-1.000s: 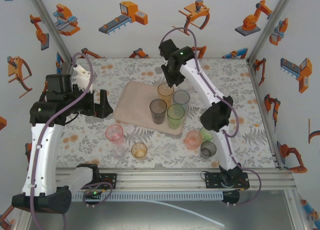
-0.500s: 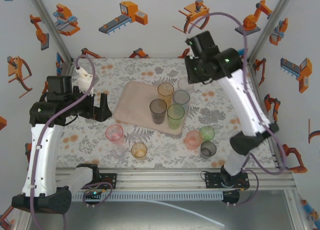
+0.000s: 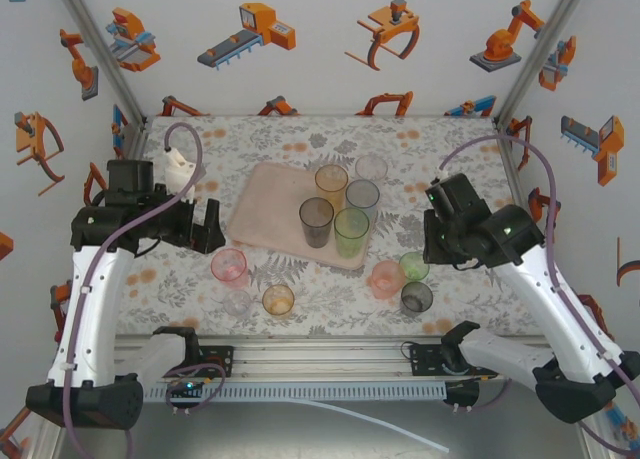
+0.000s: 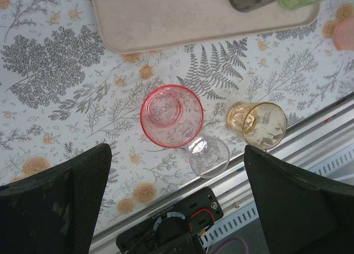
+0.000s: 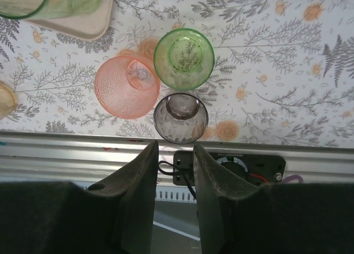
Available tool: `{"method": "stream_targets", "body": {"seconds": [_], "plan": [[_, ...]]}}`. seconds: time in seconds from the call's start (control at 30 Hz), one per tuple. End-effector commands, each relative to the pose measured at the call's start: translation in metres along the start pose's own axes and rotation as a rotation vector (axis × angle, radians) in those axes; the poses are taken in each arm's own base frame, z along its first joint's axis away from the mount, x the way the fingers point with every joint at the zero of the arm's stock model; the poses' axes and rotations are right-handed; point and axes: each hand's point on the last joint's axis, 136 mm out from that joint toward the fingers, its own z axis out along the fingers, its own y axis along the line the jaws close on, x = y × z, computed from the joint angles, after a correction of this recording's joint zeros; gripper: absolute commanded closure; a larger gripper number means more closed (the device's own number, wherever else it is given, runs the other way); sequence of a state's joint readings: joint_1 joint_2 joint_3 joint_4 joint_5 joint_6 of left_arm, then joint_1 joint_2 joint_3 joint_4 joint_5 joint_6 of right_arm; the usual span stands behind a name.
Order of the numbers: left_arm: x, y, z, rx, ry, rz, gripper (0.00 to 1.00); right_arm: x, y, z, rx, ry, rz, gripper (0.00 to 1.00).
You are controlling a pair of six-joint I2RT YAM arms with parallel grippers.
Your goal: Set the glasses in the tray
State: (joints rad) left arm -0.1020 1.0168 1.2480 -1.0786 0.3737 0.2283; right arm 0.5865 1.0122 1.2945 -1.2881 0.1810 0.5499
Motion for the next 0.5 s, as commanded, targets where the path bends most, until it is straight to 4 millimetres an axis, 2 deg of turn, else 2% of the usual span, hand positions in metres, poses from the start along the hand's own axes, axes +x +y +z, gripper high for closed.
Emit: {"method": "stream_targets", "body": {"seconds": [0.0, 0.1, 0.17, 0.33, 0.47], "plan": [[0.012, -0.008, 0.005, 0.062, 0.036, 0.043, 0.03, -0.002, 0.008, 0.004, -0.064, -0.044, 0.095, 0.68], [0.021, -0.014, 0.008, 0.097, 0.065, 0.057, 0.03, 0.002, 0.009, 0.012, -0.074, -0.04, 0.111, 0.68], [0.026, -0.008, 0.011, 0.071, 0.086, 0.056, 0.03, 0.002, 0.011, 0.016, -0.085, -0.046, 0.121, 0.68], [0.028, 0.023, 0.02, -0.089, 0.107, 0.054, 0.03, 0.0, 0.019, 0.026, -0.126, -0.066, 0.147, 0.68], [0.024, 0.021, 0.022, -0.069, 0.09, 0.029, 0.03, 0.0, 0.021, 0.031, -0.133, -0.07, 0.15, 0.68]]}}
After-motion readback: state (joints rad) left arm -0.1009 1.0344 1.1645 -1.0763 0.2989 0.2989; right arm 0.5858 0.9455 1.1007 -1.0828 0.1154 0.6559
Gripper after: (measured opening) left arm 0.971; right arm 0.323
